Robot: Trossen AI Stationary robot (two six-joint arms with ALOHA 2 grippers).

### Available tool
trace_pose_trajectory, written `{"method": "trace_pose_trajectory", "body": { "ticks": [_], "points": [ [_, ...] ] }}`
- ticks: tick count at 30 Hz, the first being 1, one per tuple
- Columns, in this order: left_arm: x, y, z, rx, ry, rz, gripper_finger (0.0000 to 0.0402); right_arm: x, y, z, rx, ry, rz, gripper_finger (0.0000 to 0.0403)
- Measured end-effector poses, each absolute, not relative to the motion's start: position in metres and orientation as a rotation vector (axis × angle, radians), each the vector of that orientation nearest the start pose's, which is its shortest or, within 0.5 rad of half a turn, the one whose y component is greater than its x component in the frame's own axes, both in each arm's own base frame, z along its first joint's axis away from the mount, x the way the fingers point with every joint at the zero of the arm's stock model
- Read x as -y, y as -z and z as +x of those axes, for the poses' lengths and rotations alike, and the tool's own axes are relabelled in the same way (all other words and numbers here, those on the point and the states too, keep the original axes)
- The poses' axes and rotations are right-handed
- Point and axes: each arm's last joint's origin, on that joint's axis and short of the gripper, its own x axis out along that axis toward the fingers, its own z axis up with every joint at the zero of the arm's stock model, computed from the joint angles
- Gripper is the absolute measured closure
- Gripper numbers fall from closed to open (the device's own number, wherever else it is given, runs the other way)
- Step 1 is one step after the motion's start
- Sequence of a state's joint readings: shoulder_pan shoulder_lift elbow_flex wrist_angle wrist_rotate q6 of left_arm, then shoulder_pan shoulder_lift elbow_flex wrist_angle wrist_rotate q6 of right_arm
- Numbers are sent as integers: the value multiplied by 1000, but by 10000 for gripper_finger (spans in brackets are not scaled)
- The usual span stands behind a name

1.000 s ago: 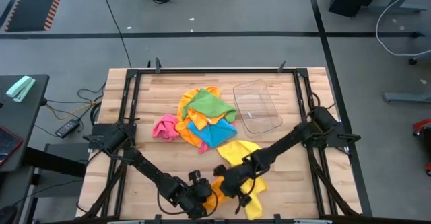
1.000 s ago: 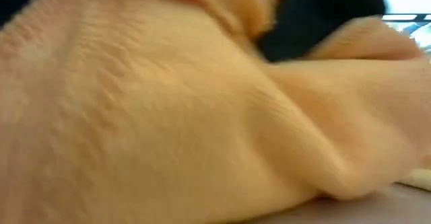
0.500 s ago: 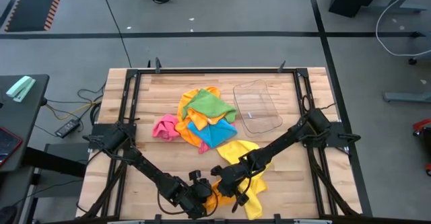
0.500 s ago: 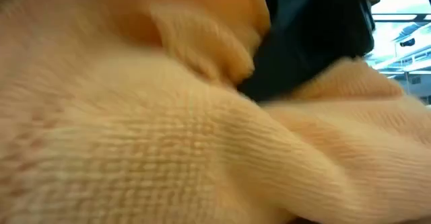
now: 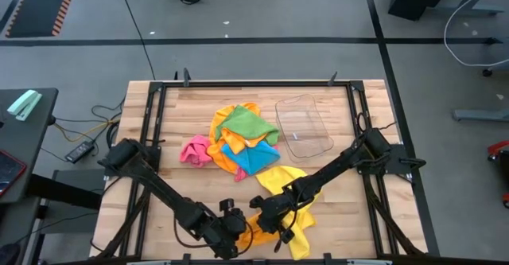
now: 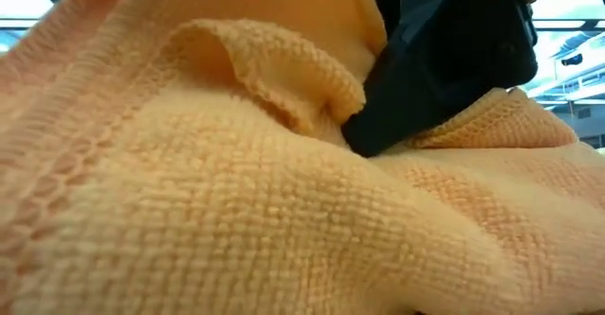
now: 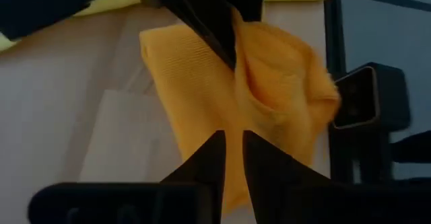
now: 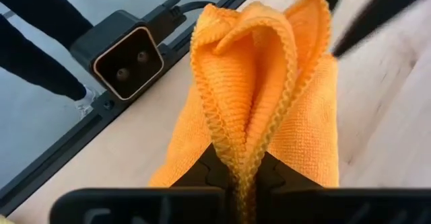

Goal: Fold microfiber towels
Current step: Fold the bottom orange towel

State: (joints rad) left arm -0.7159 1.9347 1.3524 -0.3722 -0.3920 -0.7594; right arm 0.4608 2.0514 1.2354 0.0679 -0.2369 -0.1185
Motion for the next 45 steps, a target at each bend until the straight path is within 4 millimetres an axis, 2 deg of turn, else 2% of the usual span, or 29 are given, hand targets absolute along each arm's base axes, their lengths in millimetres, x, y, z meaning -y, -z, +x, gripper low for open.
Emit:
{"method": "trace_pose_trajectory", "body": {
  "ticks": [3,9,14,19,25,29,41,45],
  "points": [
    [264,-185,303,-917,-28,-207,352,-194,-135,377,-724,-700,-177,379],
    [281,-162,293,-967,-27,-193,362,-194,-135,377,-738,-684,-135,379],
    [279,-142,298,-981,-58,-116,361,-196,-135,376,-739,-688,-130,378],
    [269,-127,311,-942,-138,-73,366,-196,-138,376,-750,-671,-85,378],
    [250,-127,329,-886,-211,-46,376,-196,-138,376,-765,-652,-40,378],
    [246,-127,334,-877,-207,-44,379,-195,-137,376,-778,-604,-28,376],
    [265,-127,319,-883,-162,-42,387,-191,-134,374,-847,-555,36,352],
    [264,-127,320,-882,-164,-41,383,-188,-134,376,-849,-547,38,348]
  ]
}}
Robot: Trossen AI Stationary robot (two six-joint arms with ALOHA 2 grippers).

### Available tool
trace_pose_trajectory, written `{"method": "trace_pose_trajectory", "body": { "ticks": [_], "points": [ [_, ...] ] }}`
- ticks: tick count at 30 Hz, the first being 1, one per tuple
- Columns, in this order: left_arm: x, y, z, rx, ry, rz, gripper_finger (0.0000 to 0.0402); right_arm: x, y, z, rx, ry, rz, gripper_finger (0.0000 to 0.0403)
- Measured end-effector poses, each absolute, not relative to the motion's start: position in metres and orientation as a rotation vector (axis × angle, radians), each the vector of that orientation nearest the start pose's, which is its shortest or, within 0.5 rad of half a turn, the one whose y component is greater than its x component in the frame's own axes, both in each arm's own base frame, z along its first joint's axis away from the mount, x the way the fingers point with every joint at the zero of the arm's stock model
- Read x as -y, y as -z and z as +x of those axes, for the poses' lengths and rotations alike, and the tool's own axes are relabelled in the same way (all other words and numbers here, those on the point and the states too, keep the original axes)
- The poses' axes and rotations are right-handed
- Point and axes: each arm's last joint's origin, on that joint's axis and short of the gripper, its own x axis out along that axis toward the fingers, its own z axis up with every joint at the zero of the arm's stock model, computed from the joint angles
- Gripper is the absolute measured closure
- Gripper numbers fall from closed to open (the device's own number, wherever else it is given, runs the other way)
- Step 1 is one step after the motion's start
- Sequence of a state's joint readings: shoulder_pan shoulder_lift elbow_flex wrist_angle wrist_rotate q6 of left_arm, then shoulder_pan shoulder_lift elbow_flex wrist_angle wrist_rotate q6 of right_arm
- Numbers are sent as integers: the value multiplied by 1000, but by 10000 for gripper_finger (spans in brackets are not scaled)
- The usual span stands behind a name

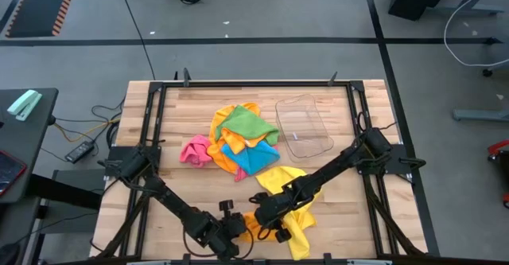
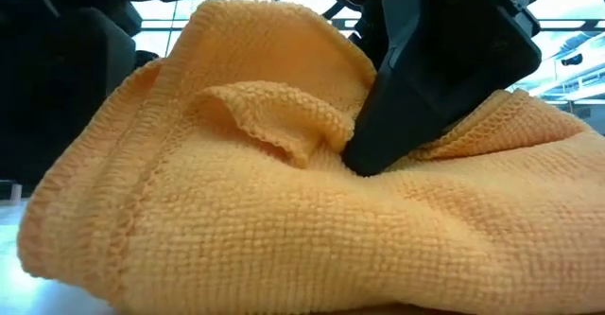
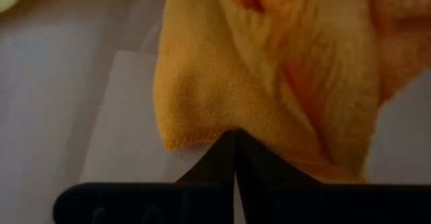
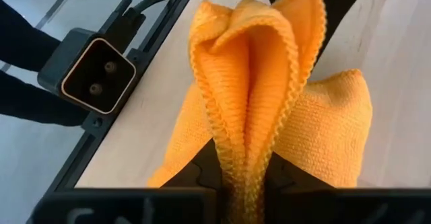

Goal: Fold microfiber towels
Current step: Fold the bottom orange towel

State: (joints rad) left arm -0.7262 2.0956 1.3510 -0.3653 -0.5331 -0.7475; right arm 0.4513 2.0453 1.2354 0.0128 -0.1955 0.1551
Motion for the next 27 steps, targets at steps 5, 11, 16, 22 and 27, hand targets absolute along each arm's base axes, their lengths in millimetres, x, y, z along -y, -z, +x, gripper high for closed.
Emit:
{"method": "trace_pose_trajectory", "body": {
  "ticks": [5,11,16,22,27],
  "points": [
    [258,-127,324,-878,-181,-40,381,-184,-133,377,-858,-531,42,312],
    [257,-127,326,-878,-184,-40,391,-174,-131,380,-893,-488,89,240],
    [258,-127,325,-878,-182,-39,385,-160,-132,385,-918,-500,188,196],
    [258,-127,325,-874,-171,-29,374,-149,-139,388,-908,-514,207,185],
    [258,-127,326,-872,-167,-25,386,-150,-135,386,-912,-470,101,187]
  ]
}}
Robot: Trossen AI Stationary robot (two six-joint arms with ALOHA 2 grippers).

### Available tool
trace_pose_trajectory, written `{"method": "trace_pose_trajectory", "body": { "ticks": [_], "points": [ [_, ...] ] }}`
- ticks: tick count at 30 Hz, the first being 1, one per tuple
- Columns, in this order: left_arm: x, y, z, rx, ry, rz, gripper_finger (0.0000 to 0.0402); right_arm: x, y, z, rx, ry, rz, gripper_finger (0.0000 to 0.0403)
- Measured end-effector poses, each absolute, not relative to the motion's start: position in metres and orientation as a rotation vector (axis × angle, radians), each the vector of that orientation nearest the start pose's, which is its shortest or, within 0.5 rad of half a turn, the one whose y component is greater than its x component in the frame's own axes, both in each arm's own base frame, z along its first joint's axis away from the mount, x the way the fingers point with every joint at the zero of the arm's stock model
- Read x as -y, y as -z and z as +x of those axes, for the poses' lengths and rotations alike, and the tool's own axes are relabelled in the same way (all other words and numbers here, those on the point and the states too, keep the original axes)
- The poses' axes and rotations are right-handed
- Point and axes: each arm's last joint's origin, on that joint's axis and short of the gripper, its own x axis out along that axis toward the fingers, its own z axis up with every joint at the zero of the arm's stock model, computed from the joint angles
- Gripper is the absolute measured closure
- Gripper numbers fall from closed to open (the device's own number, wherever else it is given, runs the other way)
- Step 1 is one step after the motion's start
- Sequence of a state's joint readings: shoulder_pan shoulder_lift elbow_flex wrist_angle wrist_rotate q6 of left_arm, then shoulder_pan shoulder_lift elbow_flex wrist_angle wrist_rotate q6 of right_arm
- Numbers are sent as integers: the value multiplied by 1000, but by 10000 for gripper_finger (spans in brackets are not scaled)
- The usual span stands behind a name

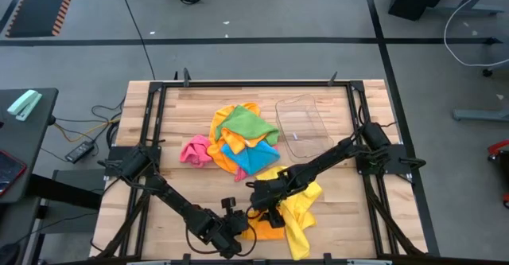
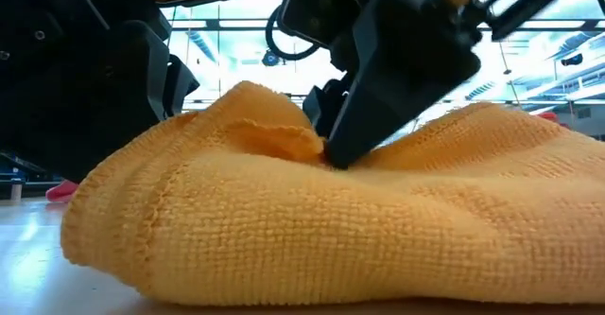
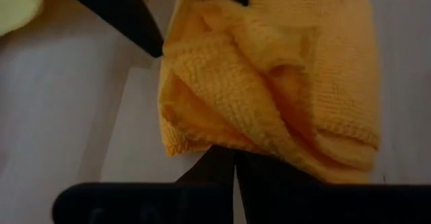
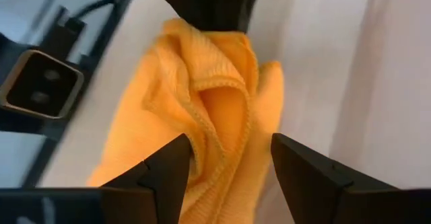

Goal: Fold microfiber towels
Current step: Fold the bottom orange towel

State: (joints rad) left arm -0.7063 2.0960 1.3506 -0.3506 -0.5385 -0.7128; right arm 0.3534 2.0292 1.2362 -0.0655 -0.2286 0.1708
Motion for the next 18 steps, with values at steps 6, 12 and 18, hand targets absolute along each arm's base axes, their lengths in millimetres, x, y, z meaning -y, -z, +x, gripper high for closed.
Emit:
{"method": "trace_pose_trajectory", "body": {
  "ticks": [6,12,18],
  "points": [
    [257,-128,327,-866,-167,-30,389,-153,-131,384,-914,-375,21,187],
    [256,-128,329,-866,-161,-13,369,-155,-131,383,-913,-329,4,187],
    [254,-151,324,-879,-105,-32,373,-157,-131,382,-903,-307,-31,187]
  ]
}}
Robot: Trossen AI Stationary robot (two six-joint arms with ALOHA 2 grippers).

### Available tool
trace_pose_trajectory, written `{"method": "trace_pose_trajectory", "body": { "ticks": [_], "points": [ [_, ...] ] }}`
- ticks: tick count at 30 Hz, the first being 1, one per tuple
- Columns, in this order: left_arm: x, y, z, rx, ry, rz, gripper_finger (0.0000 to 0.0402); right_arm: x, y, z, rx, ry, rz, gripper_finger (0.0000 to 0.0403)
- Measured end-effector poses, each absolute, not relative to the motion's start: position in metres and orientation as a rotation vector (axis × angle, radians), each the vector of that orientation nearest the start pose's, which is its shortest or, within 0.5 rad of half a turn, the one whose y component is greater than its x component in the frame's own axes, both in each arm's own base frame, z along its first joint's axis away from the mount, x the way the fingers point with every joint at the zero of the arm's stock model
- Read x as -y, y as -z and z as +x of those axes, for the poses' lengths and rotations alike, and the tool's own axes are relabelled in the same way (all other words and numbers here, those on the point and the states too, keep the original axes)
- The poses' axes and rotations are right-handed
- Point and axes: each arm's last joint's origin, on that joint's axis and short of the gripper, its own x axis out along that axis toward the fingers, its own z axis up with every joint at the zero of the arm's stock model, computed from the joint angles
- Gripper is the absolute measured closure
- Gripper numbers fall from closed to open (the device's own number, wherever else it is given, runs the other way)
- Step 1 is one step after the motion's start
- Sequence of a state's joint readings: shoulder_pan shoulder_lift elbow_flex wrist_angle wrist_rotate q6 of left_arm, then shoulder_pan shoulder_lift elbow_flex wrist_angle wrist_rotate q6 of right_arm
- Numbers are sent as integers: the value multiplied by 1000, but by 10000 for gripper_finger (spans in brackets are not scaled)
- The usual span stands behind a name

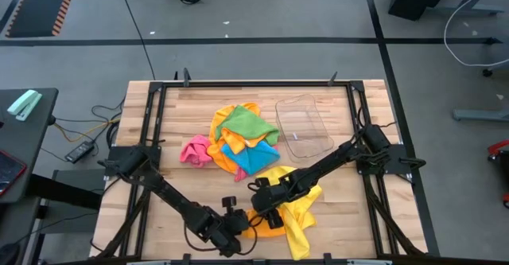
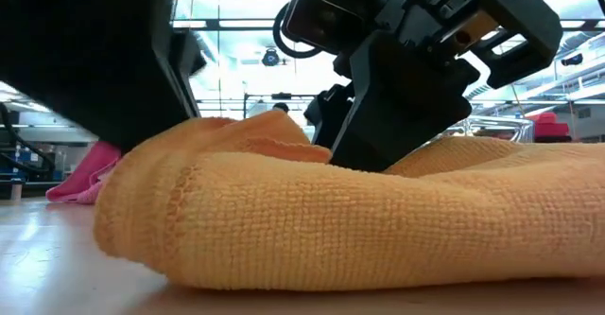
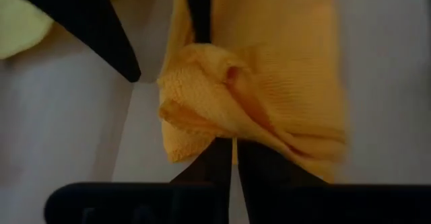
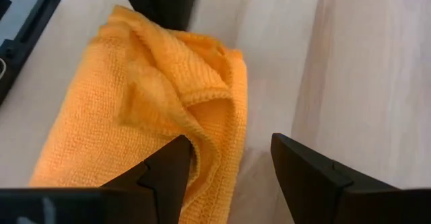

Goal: Fold microfiber towels
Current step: Fold the bottom orange towel

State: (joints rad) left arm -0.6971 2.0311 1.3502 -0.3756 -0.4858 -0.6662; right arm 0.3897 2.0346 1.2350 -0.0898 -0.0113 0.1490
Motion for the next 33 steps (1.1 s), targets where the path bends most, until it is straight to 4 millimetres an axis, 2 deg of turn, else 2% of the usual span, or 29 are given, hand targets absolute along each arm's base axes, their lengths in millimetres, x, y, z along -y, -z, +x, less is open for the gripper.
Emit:
{"method": "trace_pose_trajectory", "body": {
  "ticks": [4,7,10,13,21,33],
  "points": [
    [248,-181,315,-891,-63,-66,386,-156,-131,382,-898,-292,-50,187],
    [248,-204,314,-817,-26,-129,391,-156,-131,382,-895,-283,-55,187],
    [248,-216,319,-742,6,-176,389,-156,-131,383,-892,-275,-53,187],
    [247,-209,328,-722,0,-177,380,-156,-131,383,-889,-270,-40,187],
    [235,-158,351,-810,-70,-155,391,-156,-131,383,-892,-269,-38,187],
    [228,-148,342,-939,-136,-127,390,-164,-130,379,-895,-301,-55,187]
  ]
}}
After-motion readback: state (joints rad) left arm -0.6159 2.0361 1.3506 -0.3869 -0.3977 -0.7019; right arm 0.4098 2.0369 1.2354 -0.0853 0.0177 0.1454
